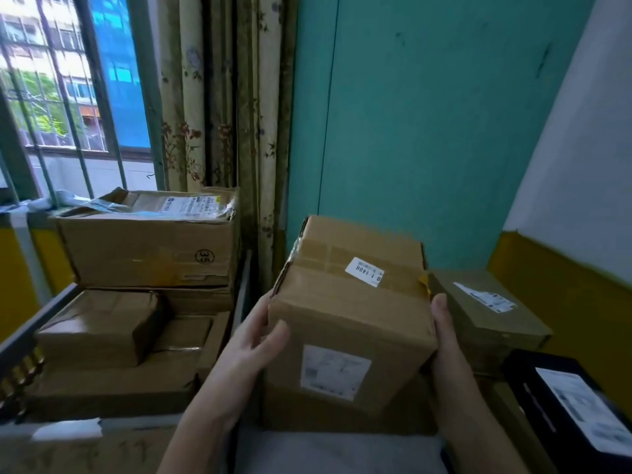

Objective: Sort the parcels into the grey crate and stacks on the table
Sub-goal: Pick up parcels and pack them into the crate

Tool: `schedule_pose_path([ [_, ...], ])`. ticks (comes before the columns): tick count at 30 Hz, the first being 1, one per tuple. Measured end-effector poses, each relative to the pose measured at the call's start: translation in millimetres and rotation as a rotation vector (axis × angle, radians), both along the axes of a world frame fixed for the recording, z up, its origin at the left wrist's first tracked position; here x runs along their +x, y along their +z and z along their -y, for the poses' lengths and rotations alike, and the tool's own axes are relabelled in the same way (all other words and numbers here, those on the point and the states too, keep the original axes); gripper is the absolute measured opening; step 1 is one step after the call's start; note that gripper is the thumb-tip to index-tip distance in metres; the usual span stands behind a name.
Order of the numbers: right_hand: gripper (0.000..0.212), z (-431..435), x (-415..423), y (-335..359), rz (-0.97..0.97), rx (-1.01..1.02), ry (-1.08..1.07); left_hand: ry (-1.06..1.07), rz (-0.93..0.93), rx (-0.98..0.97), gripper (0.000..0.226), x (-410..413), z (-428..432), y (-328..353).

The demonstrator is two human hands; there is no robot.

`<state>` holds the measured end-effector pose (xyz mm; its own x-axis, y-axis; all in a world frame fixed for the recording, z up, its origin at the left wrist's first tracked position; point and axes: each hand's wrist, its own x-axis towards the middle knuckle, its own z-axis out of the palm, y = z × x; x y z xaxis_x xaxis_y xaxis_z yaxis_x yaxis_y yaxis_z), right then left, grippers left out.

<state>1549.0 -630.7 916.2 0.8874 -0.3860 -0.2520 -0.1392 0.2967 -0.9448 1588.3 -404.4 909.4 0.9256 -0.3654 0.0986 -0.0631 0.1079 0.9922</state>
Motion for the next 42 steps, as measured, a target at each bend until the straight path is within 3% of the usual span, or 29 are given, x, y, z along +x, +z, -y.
schedule_pose_path([
  [2, 0.063, -1.6, -2.5, 0.5, 0.011, 0.061, -0.042, -0.021, 0.076, 0.016, 0.099, -0.2, -3.1, -10.6],
  [6, 0.067, -12.8, -9.4, -4.6, 0.092, 0.058, 0.026, 0.121, 0.103, -0.035, 0.104, -0.3, 0.8, -16.9],
  [10, 0.057, -21.7, -11.4, -16.0, 0.168, -0.16, -0.058, 0.27, 0.084, -0.019, 0.088, 1.2, 1.0, -23.8],
  [13, 0.034, -26.1, -10.2, -22.0, 0.213, -0.398, -0.08, 0.283, 0.058, -0.03, 0.084, 4.6, -0.6, -29.5],
  [15, 0.032, -29.3, -10.0, -20.0, 0.192, -0.486, -0.076, 0.277, 0.062, -0.031, 0.081, 6.2, -1.1, -31.0],
  [21, 0.038, -30.9, -1.6, -27.7, 0.199, -0.417, -0.069, 0.296, 0.054, -0.037, 0.062, 9.1, 2.0, -25.7],
  [24, 0.048, -26.8, -2.7, -32.7, 0.272, -0.443, -0.007, 0.329, 0.005, -0.049, 0.066, 10.2, 6.7, -25.7],
  [27, 0.038, -18.6, -4.7, -33.1, 0.353, -0.524, 0.07, 0.351, -0.053, -0.023, 0.063, 11.9, 10.4, -26.9],
  [34, 0.053, 0.8, -2.4, -39.7, 0.417, -0.345, 0.071, 0.233, -0.058, -0.018, 0.043, 12.1, 15.4, -26.3],
  [37, 0.06, 1.3, -4.5, -38.3, 0.422, -0.333, 0.117, 0.254, -0.06, -0.014, 0.052, 15.0, 18.5, -29.9],
  [40, 0.045, 8.8, -4.8, -40.1, 0.453, -0.446, 0.083, 0.321, -0.11, -0.079, 0.016, 20.1, 19.4, -34.4],
  [42, 0.038, 10.4, -3.7, -35.4, 0.499, -0.611, 0.024, 0.331, -0.159, -0.105, 0.018, 22.6, 20.6, -39.6],
])
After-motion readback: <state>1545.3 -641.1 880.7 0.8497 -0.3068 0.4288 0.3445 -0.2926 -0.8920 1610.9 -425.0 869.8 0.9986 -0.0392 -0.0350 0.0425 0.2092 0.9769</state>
